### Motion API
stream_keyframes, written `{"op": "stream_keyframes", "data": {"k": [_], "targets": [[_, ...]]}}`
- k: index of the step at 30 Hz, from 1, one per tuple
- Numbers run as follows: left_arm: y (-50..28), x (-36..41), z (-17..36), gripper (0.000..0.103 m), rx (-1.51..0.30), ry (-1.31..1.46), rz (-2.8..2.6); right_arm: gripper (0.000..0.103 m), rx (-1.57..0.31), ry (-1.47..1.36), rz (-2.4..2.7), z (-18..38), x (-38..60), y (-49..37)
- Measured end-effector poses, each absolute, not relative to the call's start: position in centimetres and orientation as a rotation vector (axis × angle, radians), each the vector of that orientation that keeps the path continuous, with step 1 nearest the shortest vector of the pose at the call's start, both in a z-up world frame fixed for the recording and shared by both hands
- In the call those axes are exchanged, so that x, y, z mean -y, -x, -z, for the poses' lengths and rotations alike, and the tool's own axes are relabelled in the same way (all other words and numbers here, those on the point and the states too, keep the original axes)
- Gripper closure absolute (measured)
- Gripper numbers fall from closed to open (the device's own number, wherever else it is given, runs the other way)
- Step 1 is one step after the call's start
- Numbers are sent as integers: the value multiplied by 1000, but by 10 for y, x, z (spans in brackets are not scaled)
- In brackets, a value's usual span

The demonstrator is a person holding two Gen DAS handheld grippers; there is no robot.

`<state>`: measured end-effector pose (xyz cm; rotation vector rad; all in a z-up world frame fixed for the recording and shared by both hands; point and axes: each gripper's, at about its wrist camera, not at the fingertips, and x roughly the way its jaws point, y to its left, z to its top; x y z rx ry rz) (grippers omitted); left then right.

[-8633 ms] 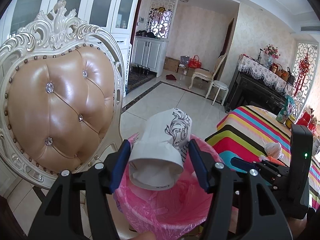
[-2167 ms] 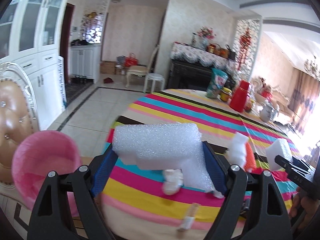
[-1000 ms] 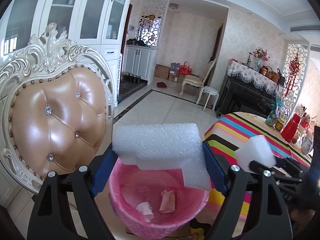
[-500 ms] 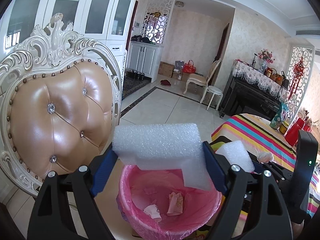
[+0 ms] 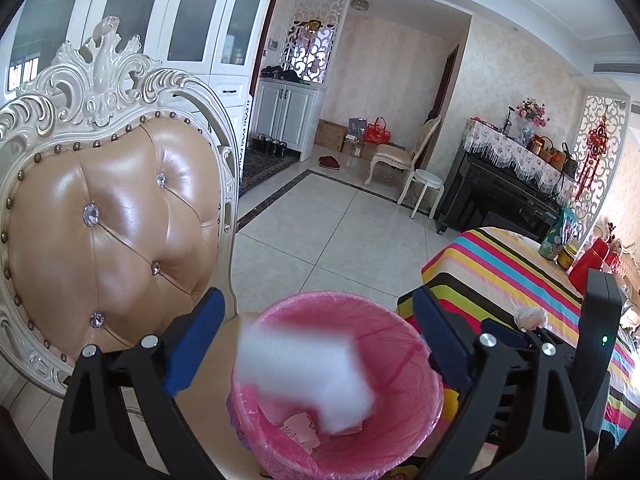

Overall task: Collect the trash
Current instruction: 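Open both tools to drop the foam pieces into the bin, then move both open tools back over the table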

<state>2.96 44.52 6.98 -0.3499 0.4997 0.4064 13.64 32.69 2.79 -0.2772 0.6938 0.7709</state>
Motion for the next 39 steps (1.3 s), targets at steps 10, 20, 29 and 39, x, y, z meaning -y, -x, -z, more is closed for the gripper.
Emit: {"op": "stream_keyframes", "data": {"k": [10, 20, 29, 39], "targets": [[-23, -423, -69, 12, -479, 356, -385, 22, -668, 213, -694, -43, -269, -143], [-18, -374, -66, 12, -457, 335, -325, 21, -630, 137, -576, -51, -176, -130], [-31, -316, -56, 12, -467, 301, -230, 18, -599, 119, -443, -49, -84, -109], [-53, -241, -35, 14, -509, 268, -102, 18, -606, 92, -294, -39, 11, -95]]}}
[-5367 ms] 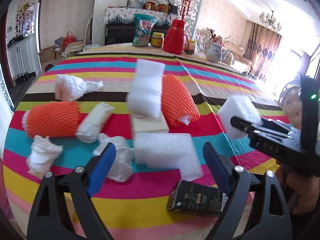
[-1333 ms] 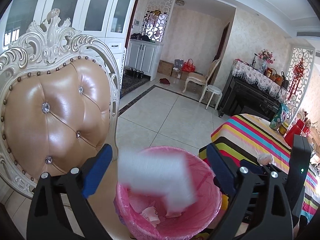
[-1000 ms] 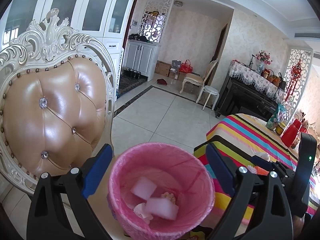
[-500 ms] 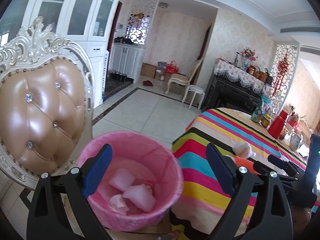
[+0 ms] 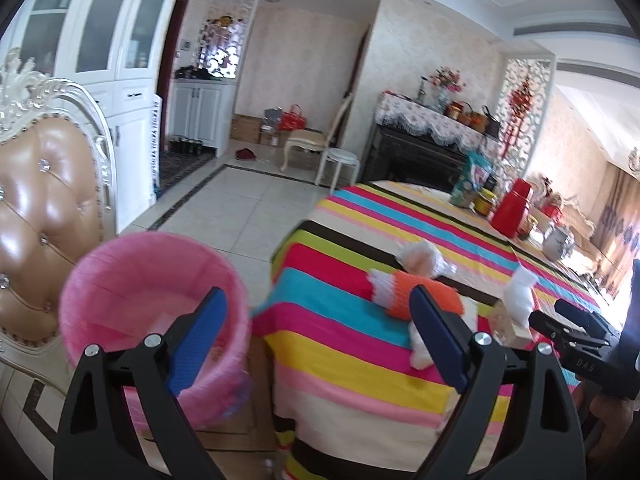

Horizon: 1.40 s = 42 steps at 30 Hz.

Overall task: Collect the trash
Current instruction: 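Move both open tools back over the table, then grasp the small tan tube box with the left tool while the right tool grasps the black barcode box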

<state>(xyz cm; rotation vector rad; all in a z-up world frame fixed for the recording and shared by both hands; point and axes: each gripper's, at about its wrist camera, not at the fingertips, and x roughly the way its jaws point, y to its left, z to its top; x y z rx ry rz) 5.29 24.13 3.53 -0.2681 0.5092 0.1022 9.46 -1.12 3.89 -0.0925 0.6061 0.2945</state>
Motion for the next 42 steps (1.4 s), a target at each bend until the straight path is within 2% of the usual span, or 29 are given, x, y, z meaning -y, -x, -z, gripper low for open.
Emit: {"op": "stream_keyframes", "data": {"k": [17, 23, 26, 38, 42], "targets": [[-90, -138, 11, 21, -636, 205, 42, 18, -730, 65, -193, 14, 111, -76], [-99, -109, 27, 26, -685, 177, 89, 18, -768, 62, -188, 27, 131, -70], [-102, -100, 33, 34, -712, 167, 112, 18, -779, 64, -190, 30, 136, -67], [-108, -71, 60, 39, -803, 109, 178, 18, -826, 107, -254, 39, 134, -58], [-111, -69, 67, 47, -828, 104, 180, 23, -846, 130, -270, 44, 130, -58]]}}
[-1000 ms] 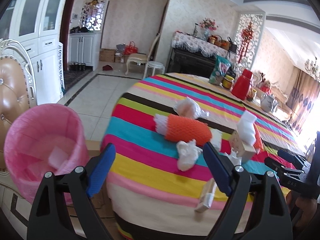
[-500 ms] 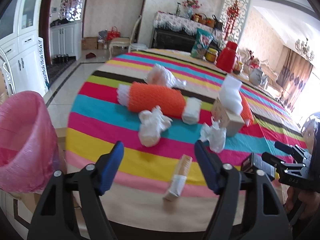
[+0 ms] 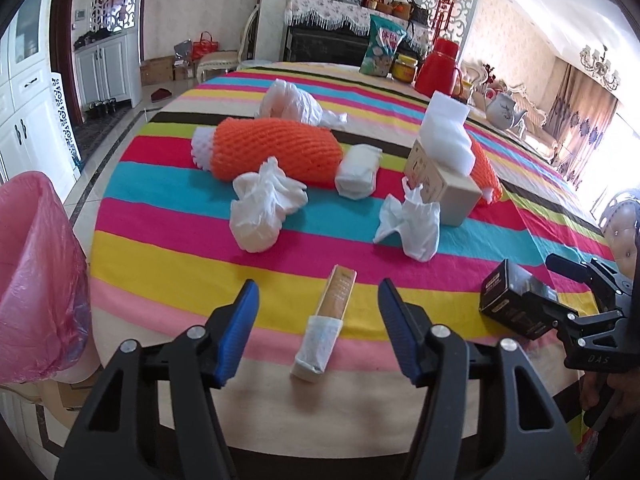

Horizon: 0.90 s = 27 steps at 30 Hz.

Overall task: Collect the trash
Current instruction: 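Grasp the small tan tube box with the left tool while the right tool grasps the black barcode box, then carry the tube box and black box in both tools over the pink bin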

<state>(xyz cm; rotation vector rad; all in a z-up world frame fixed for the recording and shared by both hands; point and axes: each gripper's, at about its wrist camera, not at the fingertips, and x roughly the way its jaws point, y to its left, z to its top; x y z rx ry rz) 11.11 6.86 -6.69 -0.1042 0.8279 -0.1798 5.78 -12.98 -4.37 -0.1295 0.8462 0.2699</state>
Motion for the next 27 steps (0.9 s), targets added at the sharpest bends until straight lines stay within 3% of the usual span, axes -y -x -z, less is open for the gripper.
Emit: {"op": "stream_keyframes", "data": {"k": [6, 10, 11, 12, 13, 27], "targets": [[-112, -66, 73, 54, -856, 95, 189, 39, -893, 149, -286, 52, 127, -59], [-112, -64, 77, 63, -878, 84, 196, 59, -922, 149, -291, 58, 127, -61], [-112, -64, 78, 72, -882, 81, 196, 65, -927, 142, -295, 59, 128, -61], [-112, -64, 79, 82, -888, 79, 198, 65, -928, 140, -295, 59, 128, -61], [-112, -64, 80, 86, -891, 81, 203, 65, -924, 139, -295, 59, 128, -61], [-104, -90, 48, 86, -789, 133, 159, 65, -819, 90, -273, 24, 130, -67]]}}
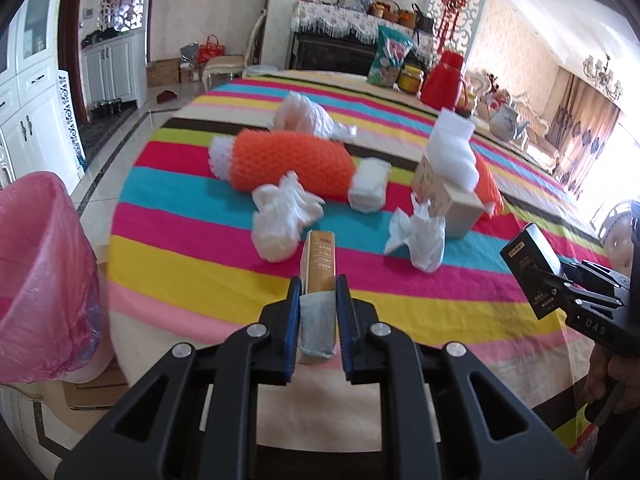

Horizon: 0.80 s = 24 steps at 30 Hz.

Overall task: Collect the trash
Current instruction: 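Carry the tube box and black box in both tools over the pink bin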

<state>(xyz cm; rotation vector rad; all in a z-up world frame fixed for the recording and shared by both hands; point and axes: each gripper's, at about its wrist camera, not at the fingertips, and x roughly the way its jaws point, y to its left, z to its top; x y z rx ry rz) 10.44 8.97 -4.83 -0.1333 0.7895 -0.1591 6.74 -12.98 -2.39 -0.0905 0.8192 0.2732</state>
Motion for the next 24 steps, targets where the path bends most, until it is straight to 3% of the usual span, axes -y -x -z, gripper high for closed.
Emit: {"op": "stream_keyframes", "data": {"k": [24], "targets": [[-61, -221, -26, 86, -608, 206, -71, 65, -703, 146, -465, -31, 7, -97]]}}
